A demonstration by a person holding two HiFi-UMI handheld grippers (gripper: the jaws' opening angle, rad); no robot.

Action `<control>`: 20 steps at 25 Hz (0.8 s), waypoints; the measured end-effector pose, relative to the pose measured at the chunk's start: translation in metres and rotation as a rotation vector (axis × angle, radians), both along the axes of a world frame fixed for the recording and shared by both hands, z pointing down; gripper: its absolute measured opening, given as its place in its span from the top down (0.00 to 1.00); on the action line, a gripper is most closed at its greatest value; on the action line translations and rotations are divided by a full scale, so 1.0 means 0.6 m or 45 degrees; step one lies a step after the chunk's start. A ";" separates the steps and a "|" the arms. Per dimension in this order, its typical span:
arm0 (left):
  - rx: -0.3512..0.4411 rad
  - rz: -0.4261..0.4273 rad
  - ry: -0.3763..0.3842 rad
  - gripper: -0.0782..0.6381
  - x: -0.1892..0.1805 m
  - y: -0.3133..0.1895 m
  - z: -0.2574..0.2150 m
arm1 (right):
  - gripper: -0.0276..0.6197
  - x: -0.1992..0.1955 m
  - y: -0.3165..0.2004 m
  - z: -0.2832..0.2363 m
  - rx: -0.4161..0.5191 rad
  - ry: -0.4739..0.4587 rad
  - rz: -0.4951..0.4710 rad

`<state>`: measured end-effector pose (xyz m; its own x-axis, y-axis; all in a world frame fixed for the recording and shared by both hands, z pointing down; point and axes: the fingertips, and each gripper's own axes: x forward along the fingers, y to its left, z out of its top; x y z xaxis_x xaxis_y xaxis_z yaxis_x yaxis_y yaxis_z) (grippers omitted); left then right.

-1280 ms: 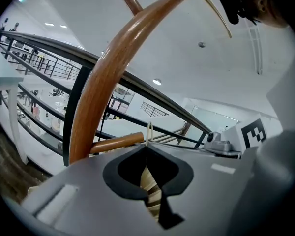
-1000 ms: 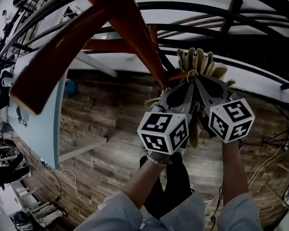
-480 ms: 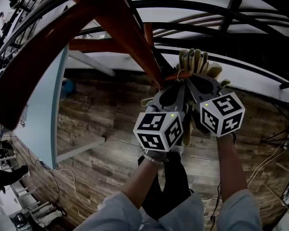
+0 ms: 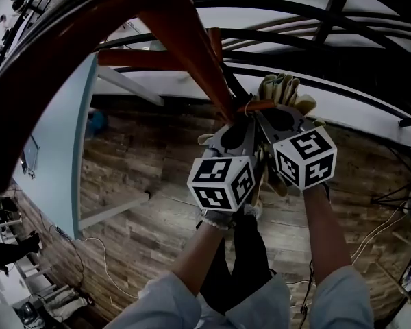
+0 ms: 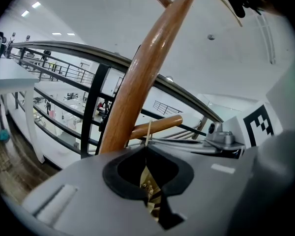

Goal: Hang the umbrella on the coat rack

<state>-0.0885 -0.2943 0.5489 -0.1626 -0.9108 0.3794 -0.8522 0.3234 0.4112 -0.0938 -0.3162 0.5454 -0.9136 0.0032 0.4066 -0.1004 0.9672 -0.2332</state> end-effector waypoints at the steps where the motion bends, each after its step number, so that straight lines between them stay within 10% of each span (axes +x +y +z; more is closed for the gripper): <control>1: -0.009 0.005 -0.008 0.88 -0.003 0.001 0.001 | 0.95 -0.004 0.002 0.001 -0.002 0.002 -0.005; 20: -0.104 0.170 -0.043 0.88 -0.003 0.024 0.012 | 0.95 -0.011 0.029 0.013 0.123 0.102 -0.069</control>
<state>-0.0904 -0.2798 0.5561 -0.0564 -0.8917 0.4492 -0.9028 0.2376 0.3584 -0.1005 -0.2989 0.5533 -0.8777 0.0093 0.4792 -0.0618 0.9893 -0.1323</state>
